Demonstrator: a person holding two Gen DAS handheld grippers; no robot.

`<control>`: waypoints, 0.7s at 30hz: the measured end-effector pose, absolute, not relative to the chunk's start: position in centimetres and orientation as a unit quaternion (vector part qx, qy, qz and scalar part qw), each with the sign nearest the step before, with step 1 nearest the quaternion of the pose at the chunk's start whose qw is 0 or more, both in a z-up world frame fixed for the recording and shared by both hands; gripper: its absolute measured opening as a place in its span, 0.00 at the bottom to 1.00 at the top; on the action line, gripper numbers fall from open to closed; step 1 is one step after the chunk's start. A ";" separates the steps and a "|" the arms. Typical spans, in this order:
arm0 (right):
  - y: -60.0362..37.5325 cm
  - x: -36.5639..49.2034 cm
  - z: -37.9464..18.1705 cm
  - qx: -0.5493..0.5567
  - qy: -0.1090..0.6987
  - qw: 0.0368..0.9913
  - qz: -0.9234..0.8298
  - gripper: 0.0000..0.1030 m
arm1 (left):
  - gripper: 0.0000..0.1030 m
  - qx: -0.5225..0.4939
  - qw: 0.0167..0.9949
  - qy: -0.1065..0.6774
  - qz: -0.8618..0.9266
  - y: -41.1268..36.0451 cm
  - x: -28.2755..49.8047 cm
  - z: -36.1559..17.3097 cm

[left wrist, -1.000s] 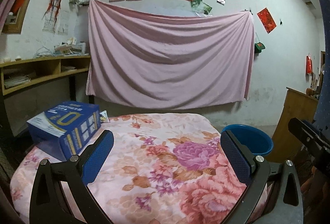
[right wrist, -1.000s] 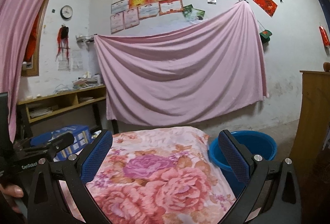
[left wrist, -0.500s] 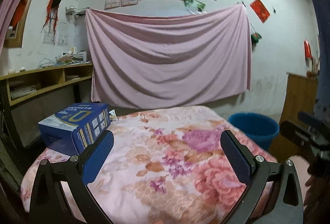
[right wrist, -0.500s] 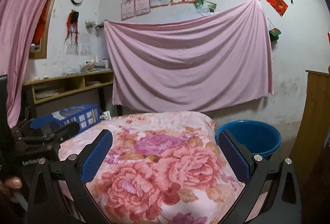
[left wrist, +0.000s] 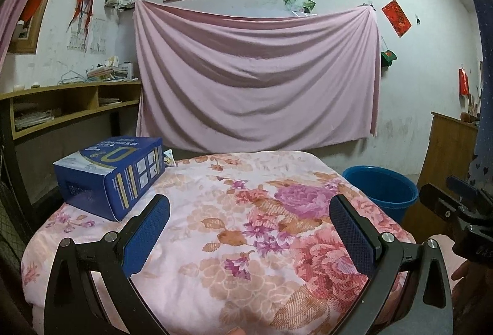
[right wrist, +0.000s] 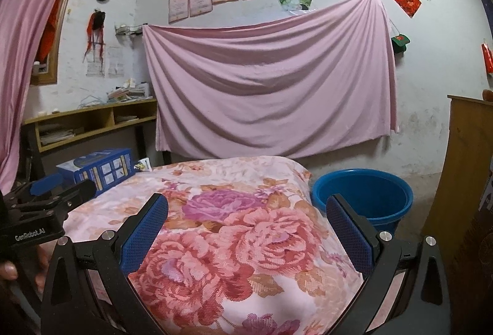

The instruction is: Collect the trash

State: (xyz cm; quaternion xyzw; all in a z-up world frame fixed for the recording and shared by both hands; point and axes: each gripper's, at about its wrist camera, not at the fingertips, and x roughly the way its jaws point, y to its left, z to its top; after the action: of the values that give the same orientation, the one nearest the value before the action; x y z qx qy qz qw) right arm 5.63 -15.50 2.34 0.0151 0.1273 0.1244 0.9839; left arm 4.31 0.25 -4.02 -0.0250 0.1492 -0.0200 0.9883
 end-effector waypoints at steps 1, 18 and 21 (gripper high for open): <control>-15.5 5.6 2.4 0.016 0.127 0.984 0.124 1.00 | 0.98 -0.026 0.988 0.150 -0.021 0.2 4.3 -4.1; -16.3 5.7 2.4 0.019 0.122 0.985 0.117 1.00 | 0.98 -0.042 0.989 0.141 -0.023 0.6 3.9 -4.1; -16.4 5.7 2.4 0.019 0.121 0.986 0.117 1.00 | 0.98 -0.043 0.989 0.140 -0.023 0.6 3.9 -4.1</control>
State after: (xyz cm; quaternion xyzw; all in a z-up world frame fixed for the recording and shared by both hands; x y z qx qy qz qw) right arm 5.66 -16.39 2.43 0.0187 0.1213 0.1166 0.9856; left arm 3.85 0.57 -4.08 -0.0428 0.1402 -0.0235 0.9889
